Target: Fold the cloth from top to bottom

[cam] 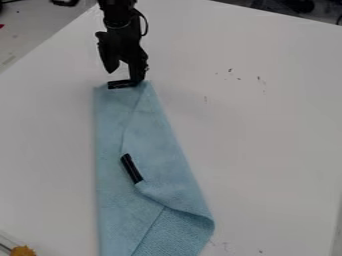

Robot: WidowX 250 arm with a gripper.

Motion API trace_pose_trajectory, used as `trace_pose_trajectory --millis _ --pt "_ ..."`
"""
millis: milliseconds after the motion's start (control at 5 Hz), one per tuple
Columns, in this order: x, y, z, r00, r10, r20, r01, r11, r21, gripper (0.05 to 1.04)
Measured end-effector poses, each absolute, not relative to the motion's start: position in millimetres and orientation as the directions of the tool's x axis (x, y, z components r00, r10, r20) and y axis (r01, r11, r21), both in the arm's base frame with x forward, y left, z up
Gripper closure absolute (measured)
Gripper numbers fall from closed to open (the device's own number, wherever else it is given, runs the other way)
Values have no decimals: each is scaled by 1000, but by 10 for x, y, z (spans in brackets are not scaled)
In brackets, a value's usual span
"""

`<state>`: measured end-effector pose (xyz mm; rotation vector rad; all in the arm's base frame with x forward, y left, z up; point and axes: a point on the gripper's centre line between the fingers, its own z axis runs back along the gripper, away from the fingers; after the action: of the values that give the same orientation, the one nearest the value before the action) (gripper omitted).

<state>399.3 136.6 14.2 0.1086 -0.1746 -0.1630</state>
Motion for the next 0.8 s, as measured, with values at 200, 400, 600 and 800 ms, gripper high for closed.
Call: trace_pose_trajectory --millis 200,400,600,800 --pt "4026 1408 110 970 -175 169 158 982 108 133" --pt "4041 1394 92 968 -183 169 168 981 97 380" --pt "4045 1384 92 969 -179 173 165 982 90 638" --pt "4094 1396 102 963 -208 174 194 976 99 842"
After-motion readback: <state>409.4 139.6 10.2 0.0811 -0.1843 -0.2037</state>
